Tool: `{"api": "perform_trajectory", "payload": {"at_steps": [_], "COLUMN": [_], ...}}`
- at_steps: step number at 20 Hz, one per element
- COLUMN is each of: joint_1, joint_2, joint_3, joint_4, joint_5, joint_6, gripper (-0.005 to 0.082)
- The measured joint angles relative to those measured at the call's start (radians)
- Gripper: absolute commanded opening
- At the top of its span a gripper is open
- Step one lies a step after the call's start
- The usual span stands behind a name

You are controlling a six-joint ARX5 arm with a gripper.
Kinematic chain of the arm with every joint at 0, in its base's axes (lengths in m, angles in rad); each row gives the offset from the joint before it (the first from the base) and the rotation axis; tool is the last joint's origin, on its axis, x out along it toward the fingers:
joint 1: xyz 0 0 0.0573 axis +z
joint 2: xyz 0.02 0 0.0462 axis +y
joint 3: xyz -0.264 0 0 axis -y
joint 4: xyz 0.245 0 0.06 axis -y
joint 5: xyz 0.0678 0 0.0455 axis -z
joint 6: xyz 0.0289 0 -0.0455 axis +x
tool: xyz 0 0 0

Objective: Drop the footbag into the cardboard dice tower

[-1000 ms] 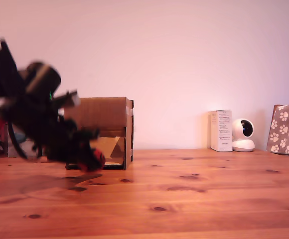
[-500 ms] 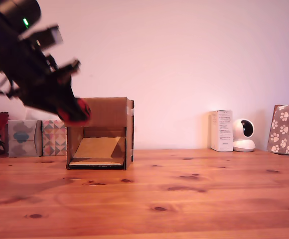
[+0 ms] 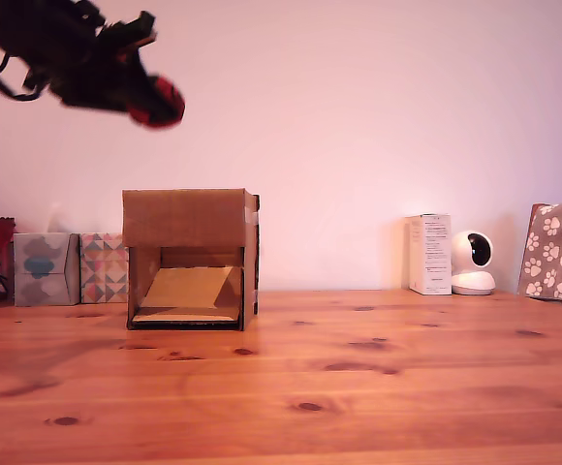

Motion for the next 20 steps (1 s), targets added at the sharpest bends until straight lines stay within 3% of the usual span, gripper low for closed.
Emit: {"api": "perform_trajectory", "payload": {"at_steps": [2,5,12,16,17,18,20], "joint_1": [0.000,0.011,0.034,0.054,0.056,0.060,0.065], "joint_2": [0.022,0.123,0.434,0.554,0.558,0.559,0.559], "joint_3": [0.010,0.130,0.585,0.739,0.741,0.741,0.741], "joint_4": [0.054,0.022,-0.320,-0.454,-0.458,-0.465,-0.462], "joint_5": [-0.029,-0.036,-0.027,-0.005,-0.002,0.001,0.002], "joint_6": [0.000,0.000,0.003,0.004,0.004,0.004,0.010], "gripper": [0.0026,0.0026,0.0026,0.0027,0.0057,0.0162,0.0532]}}
